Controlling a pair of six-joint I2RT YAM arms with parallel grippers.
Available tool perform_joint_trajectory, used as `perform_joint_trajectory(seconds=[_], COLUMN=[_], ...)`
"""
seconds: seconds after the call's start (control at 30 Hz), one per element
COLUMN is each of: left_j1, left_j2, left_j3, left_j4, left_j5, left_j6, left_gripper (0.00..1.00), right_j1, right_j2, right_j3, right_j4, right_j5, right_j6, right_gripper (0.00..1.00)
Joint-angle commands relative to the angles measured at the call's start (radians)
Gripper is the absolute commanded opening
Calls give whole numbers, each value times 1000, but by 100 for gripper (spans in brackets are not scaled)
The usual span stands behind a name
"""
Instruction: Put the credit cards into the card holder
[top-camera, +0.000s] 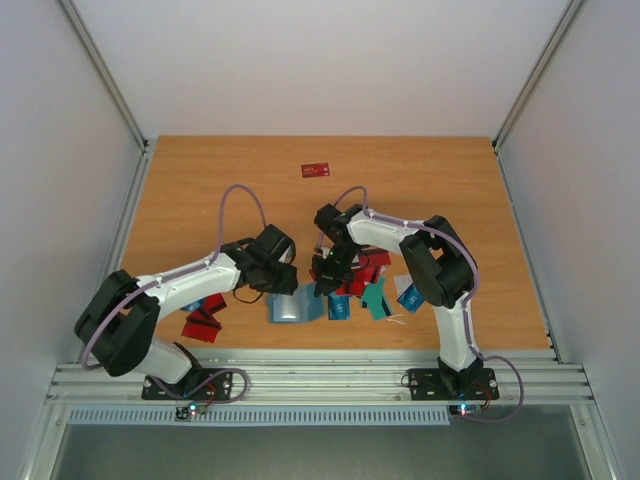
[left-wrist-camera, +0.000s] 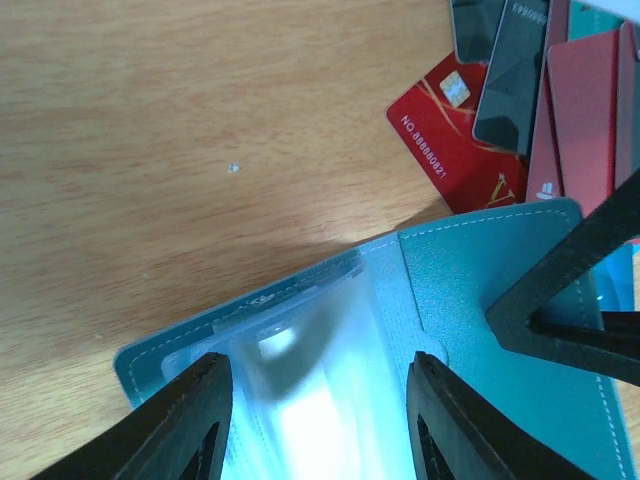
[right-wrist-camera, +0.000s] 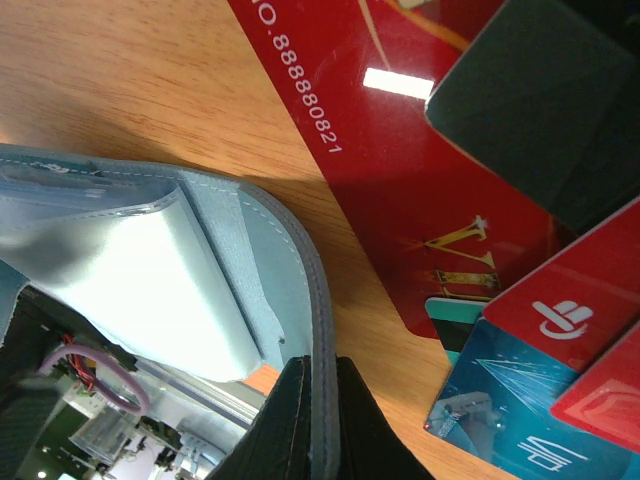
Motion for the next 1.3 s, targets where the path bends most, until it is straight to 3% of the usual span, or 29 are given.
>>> perform_joint_trajectory(seconds=[0.0,0.7,1.27], left_j1=[-5,-7,13], left_j2=[53,49,80], left_j3=[0,16,36], left_j4=[34,113,117], left_j5=[26,192,252], left_j6=[-10,9,14], left_gripper=[50,50,45], right_j1=[-5,-4,-35], right_j2=[0,26,54], right_j3=[-6,-11,-87], right_j4=[-20,33,300], right_j5=[9,-5,-114], right_j6=[8,34,71], right_gripper=[1,1,1])
